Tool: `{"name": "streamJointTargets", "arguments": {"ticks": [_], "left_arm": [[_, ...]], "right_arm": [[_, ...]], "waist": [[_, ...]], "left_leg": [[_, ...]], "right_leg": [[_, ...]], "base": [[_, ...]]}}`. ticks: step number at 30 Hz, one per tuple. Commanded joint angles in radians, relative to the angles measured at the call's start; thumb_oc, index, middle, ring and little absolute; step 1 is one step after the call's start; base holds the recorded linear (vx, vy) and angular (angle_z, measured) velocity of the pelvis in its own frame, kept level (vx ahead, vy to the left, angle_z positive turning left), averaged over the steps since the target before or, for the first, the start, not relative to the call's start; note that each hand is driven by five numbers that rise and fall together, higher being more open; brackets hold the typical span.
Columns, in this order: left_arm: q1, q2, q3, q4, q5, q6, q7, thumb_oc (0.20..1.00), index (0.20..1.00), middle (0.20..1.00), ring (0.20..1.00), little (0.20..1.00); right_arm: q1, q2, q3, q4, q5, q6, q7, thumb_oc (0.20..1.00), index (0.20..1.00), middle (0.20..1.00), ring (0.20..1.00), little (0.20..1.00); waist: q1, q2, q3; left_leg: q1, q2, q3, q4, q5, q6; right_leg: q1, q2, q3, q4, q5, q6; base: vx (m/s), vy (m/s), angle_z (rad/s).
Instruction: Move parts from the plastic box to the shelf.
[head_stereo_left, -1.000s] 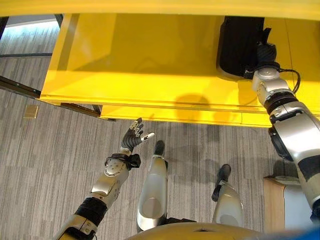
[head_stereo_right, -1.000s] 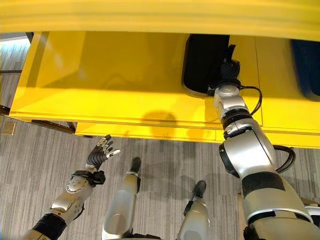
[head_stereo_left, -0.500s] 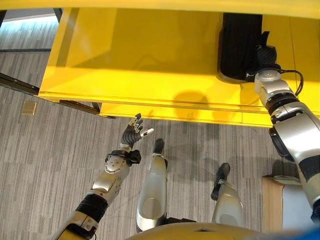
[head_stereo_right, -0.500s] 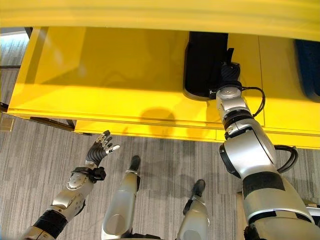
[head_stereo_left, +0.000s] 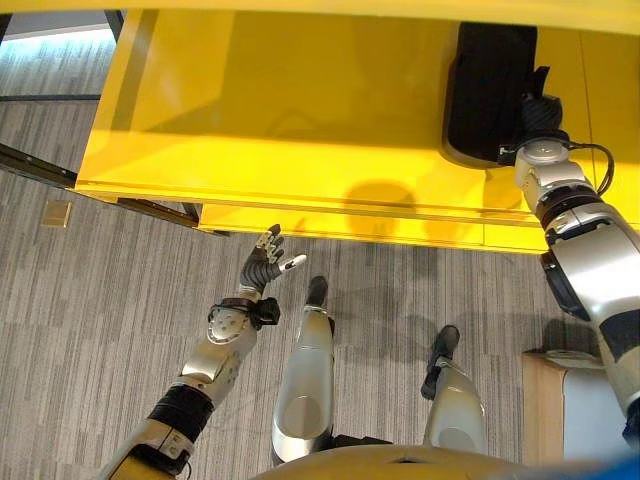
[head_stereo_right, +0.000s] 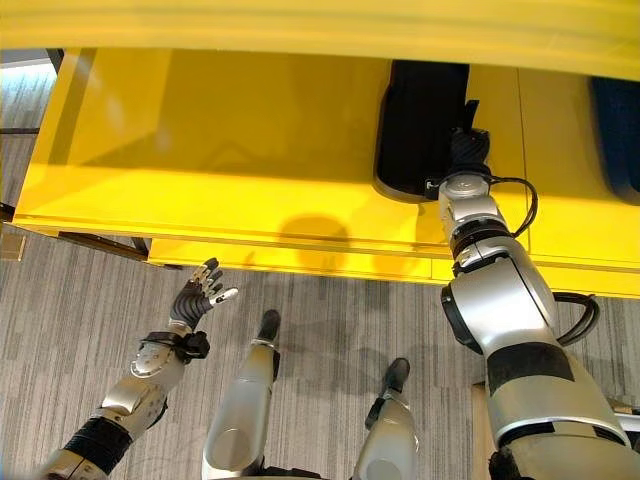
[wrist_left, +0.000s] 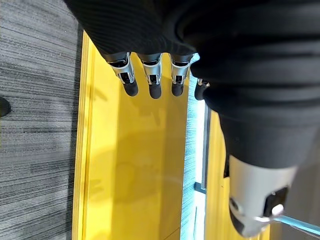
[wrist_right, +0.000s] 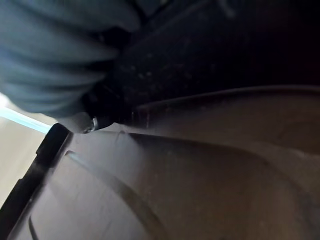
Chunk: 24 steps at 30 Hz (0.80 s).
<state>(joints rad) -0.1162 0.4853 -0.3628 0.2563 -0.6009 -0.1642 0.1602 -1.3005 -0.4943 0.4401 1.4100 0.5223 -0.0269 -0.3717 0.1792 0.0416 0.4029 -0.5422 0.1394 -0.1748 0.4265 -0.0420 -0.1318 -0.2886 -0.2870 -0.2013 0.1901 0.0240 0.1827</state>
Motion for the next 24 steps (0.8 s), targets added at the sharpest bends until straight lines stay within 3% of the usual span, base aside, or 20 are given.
{"name": "streamJointTargets", "arguments": {"ticks": [1,14,16,17,18,24], "left_arm": [[-0.005,0.025,-0.036,-0.061,-0.012,-0.060,0.007,1.000,1.000,1.000,1.000,1.000],[-0.009,0.028,-0.039,-0.055,-0.015,-0.066,0.011,1.000,1.000,1.000,1.000,1.000],[-0.009,0.028,-0.039,-0.054,-0.017,-0.068,0.012,1.000,1.000,1.000,1.000,1.000],[-0.010,0.027,-0.040,-0.053,-0.018,-0.068,0.012,1.000,1.000,1.000,1.000,1.000],[-0.011,0.027,-0.041,-0.050,-0.018,-0.069,0.012,1.000,1.000,1.000,1.000,1.000],[-0.015,0.024,-0.042,-0.047,-0.019,-0.072,0.016,1.000,1.000,1.000,1.000,1.000]], "right_arm": [[-0.121,-0.130,-0.002,-0.022,-0.006,-0.037,-0.024,0.200,0.200,0.200,0.200,0.200],[-0.138,-0.143,0.022,-0.031,-0.043,-0.044,-0.036,0.203,0.203,0.203,0.203,0.203],[-0.136,-0.146,0.022,-0.035,-0.041,-0.046,-0.040,0.702,0.702,0.702,0.702,0.702],[-0.139,-0.149,0.021,-0.038,-0.041,-0.047,-0.044,0.824,0.824,0.824,0.824,0.824],[-0.138,-0.150,0.017,-0.040,-0.038,-0.049,-0.045,1.000,1.000,1.000,1.000,1.000],[-0.138,-0.155,0.004,-0.071,-0.017,-0.071,-0.062,1.000,1.000,1.000,1.000,1.000]], "waist": [[0.022,0.014,0.004],[0.021,0.011,0.001],[0.022,0.010,0.000],[0.022,0.010,-0.001],[0.023,0.010,-0.002],[0.023,0.010,-0.005]], "left_leg": [[0.007,-0.043,0.127,-0.071,0.049,0.069],[-0.004,-0.047,0.122,-0.065,0.048,0.071],[-0.004,-0.046,0.122,-0.065,0.048,0.071],[-0.004,-0.047,0.121,-0.065,0.048,0.071],[-0.003,-0.047,0.120,-0.067,0.048,0.071],[-0.002,-0.049,0.120,-0.065,0.046,0.072]], "right_leg": [[-0.050,0.046,0.009,0.222,-0.145,-0.073],[-0.048,0.047,0.001,0.218,-0.145,-0.073],[-0.048,0.047,0.001,0.218,-0.146,-0.072],[-0.047,0.047,0.000,0.216,-0.146,-0.072],[-0.046,0.047,-0.001,0.214,-0.146,-0.072],[-0.044,0.046,-0.003,0.217,-0.149,-0.071]], "base": [[0.00,0.000,0.00],[0.00,0.000,0.00],[0.00,0.000,0.00],[0.00,0.000,0.00],[0.00,0.000,0.00],[0.00,0.000,0.00]]}}
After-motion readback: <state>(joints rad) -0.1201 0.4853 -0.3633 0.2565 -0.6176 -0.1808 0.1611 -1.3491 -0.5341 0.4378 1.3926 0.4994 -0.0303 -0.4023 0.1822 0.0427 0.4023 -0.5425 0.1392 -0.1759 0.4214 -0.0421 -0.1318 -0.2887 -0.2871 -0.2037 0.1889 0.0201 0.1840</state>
